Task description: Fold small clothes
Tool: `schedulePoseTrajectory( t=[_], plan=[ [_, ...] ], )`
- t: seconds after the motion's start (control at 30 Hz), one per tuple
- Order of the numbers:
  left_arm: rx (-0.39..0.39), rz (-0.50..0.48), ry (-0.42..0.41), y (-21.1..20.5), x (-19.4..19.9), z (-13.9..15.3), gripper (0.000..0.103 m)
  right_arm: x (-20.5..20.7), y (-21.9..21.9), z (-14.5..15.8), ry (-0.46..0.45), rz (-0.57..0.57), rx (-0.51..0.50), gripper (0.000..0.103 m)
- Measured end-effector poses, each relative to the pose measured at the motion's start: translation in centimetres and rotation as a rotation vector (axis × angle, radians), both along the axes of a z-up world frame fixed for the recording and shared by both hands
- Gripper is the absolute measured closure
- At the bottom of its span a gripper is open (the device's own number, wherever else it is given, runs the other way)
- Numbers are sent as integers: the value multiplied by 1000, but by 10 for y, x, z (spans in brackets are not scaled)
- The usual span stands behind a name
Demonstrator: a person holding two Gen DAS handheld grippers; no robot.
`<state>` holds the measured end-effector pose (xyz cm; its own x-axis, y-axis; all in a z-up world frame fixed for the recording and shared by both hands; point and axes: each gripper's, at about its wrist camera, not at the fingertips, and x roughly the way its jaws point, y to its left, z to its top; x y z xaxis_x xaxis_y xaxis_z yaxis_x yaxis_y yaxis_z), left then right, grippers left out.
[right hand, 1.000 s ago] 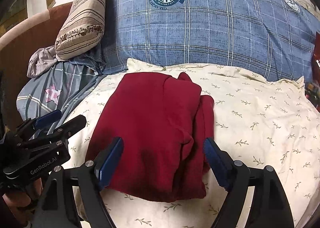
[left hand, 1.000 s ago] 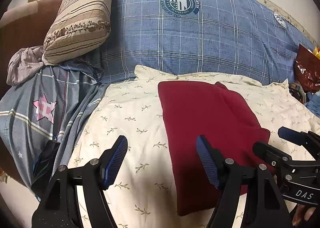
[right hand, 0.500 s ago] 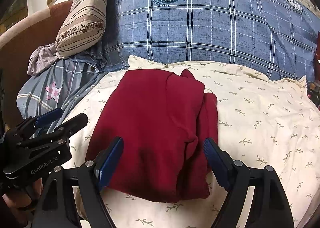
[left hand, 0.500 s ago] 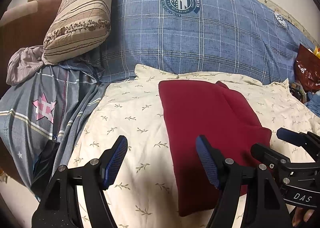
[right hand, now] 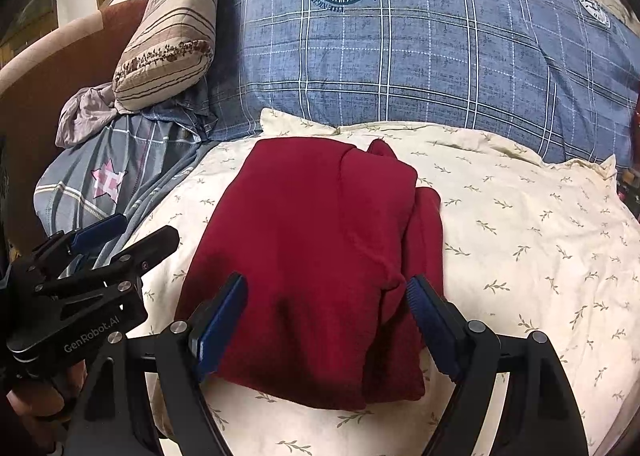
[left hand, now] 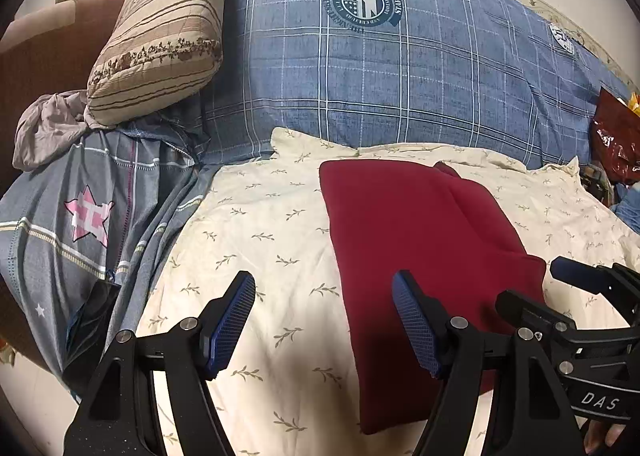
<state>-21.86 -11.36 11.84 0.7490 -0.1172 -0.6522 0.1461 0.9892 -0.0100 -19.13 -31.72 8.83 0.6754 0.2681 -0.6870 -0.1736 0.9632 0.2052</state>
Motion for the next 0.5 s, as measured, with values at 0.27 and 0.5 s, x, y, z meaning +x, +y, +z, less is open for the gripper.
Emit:
schedulePoseTrajectory(
  t=[0.27, 0.5],
  plan=[
    [-3, -1, 4, 1, 1, -1, 32, 1, 4, -2, 10, 9, -4, 20],
    [1, -10, -12, 2, 0, -2, 32, 1, 8, -4, 14, 16, -8, 20]
  ],
)
